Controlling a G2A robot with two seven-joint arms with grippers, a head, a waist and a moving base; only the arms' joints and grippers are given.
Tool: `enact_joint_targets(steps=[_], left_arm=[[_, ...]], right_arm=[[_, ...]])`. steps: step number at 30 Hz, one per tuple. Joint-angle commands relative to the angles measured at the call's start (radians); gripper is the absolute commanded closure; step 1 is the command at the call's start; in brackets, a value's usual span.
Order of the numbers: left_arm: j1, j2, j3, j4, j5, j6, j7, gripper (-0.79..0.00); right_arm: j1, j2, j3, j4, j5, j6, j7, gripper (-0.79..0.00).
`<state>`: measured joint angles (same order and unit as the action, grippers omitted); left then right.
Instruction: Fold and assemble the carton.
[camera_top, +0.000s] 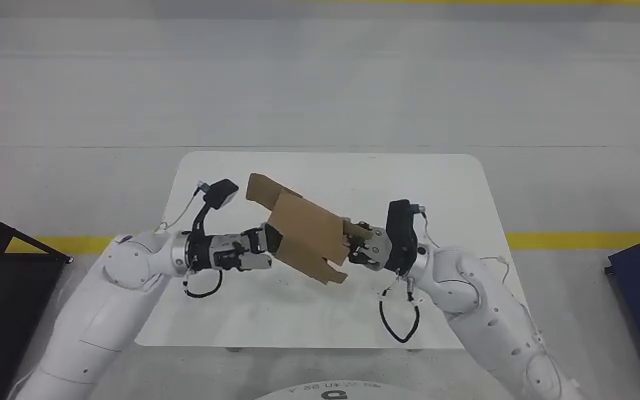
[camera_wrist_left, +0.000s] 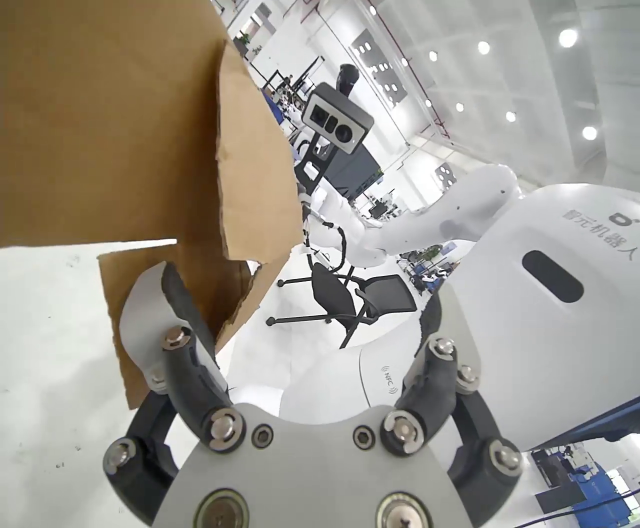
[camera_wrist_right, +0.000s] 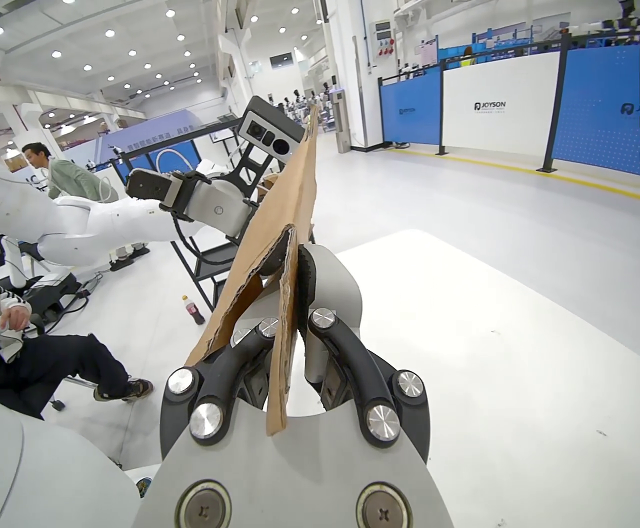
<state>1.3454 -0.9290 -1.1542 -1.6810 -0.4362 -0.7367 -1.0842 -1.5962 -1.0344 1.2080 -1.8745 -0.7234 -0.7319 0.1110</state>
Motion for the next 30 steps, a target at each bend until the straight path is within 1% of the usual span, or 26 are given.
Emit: enact_joint_targets(steps=[1,3,7,10,15,16,18,19,21,23,26,29,30], left_arm=[[-0.015,0.008,0.032,0.003,0.004,-0.013,0.014,-0.785],[-0.03,0.018,0.06,-0.007,-0.007,-0.025,0.025,-0.785],[-0.052,0.043,0.104,-0.055,-0.061,-0.034,0.034,-0.785],[-0.066,0.066,0.123,-0.087,-0.099,-0.035,0.035,-0.785],[-0.091,0.1,0.149,-0.105,-0.121,-0.043,0.044,-0.782],[-0.097,0.106,0.16,-0.108,-0.117,-0.04,0.04,-0.717],[-0.11,0.118,0.184,-0.116,-0.101,-0.034,0.034,-0.637],[-0.117,0.124,0.198,-0.12,-0.086,-0.03,0.031,-0.56],[-0.13,0.134,0.222,-0.123,-0.06,-0.036,0.036,-0.354],[-0.143,0.145,0.239,-0.122,-0.036,-0.054,0.055,-0.268],[-0.16,0.162,0.26,-0.112,0.002,-0.09,0.09,-0.182],[-0.174,0.177,0.278,-0.094,0.054,-0.126,0.127,-0.123],[-0.179,0.182,0.284,-0.09,0.067,-0.14,0.141,-0.086]], right_arm=[[0.003,0.001,-0.002,0.003,0.025,-0.007,0.021,0.0],[0.008,0.002,-0.005,0.008,0.06,-0.016,0.049,0.0],[0.027,0.004,-0.007,0.024,0.145,-0.015,0.111,0.0],[0.042,0.004,-0.011,0.033,0.188,0.002,0.149,0.0],[0.06,0.005,-0.026,0.04,0.231,0.01,0.214,0.0],[0.063,0.006,-0.03,0.043,0.244,0.012,0.23,0.0],[0.069,0.007,-0.032,0.048,0.273,0.022,0.258,0.0],[0.073,0.007,-0.034,0.05,0.289,0.027,0.273,0.0],[0.081,0.008,-0.032,0.055,0.316,0.039,0.292,0.0],[0.086,0.008,-0.033,0.058,0.338,0.045,0.305,0.0],[0.091,0.009,-0.036,0.061,0.37,0.042,0.327,0.0],[0.095,0.011,-0.034,0.065,0.396,0.038,0.345,0.0],[0.096,0.011,-0.033,0.065,0.402,0.037,0.35,0.0]])
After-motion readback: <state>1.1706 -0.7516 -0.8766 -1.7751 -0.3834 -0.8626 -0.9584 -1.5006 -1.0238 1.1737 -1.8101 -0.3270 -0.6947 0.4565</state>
